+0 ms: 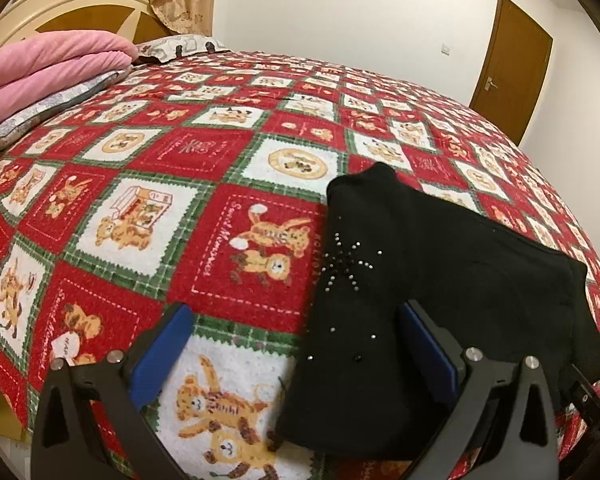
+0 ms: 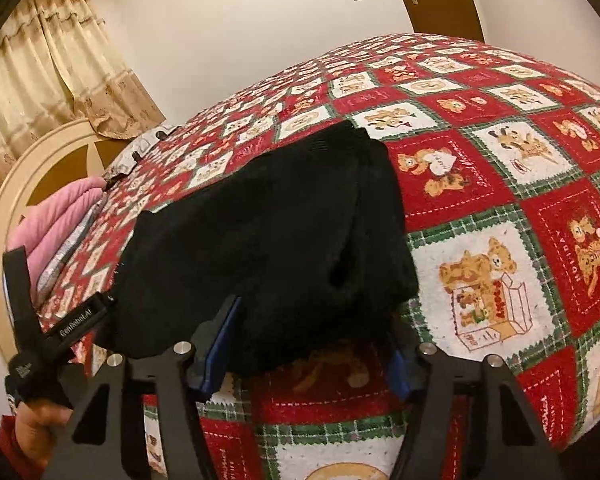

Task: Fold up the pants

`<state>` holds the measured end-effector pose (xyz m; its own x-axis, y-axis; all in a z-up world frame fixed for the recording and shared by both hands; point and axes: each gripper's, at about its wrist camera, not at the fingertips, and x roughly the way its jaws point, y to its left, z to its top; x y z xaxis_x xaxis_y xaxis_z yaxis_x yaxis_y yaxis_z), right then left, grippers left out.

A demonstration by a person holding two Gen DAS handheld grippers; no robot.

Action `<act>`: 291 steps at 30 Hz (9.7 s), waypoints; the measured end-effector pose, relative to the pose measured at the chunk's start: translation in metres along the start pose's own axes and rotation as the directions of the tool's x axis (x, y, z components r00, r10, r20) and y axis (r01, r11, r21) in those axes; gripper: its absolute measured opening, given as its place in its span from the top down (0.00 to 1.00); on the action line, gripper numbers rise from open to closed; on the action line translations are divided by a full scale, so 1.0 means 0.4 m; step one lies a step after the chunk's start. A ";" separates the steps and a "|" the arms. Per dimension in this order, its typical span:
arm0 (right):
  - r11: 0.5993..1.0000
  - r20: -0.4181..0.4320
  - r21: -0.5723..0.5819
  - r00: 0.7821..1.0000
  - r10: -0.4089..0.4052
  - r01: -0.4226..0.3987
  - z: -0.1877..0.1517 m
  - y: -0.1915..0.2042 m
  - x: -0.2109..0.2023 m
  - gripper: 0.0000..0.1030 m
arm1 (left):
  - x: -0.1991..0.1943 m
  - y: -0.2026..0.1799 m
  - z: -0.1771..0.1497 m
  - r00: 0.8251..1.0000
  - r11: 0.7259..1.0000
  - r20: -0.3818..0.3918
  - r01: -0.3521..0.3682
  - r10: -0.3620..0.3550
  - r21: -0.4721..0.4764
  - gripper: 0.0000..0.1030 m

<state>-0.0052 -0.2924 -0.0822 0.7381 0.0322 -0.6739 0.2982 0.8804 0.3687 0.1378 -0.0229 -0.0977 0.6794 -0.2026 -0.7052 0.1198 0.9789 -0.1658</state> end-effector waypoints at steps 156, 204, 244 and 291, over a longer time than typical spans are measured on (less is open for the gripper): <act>0.921 -0.102 -0.312 0.972 0.212 -0.234 0.093 0.607 0.432 0.66 | 0.065 0.433 0.231 0.969 0.971 0.071 -0.240 0.238 0.016 0.68; 0.857 -0.055 -0.487 0.985 0.163 -0.169 0.073 0.616 0.398 0.68 | 0.100 0.342 0.217 0.970 0.971 0.053 -0.237 0.237 0.005 0.00; 0.927 -0.006 -0.330 0.983 0.185 -0.176 -0.082 0.546 0.030 0.32 | -0.134 0.222 0.041 0.975 0.970 -0.013 -0.221 0.223 0.104 0.00; 0.913 0.308 -0.394 0.922 0.235 -0.101 -0.113 0.490 -0.307 0.15 | -0.492 0.198 -0.044 0.893 0.968 0.397 -0.245 0.209 0.043 0.00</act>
<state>-0.0645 -0.1023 0.0440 0.9369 0.0912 -0.3374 -0.0412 0.9874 0.1525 0.0009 0.0942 0.0160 0.9198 0.0348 -0.3908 -0.0200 0.9989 0.0419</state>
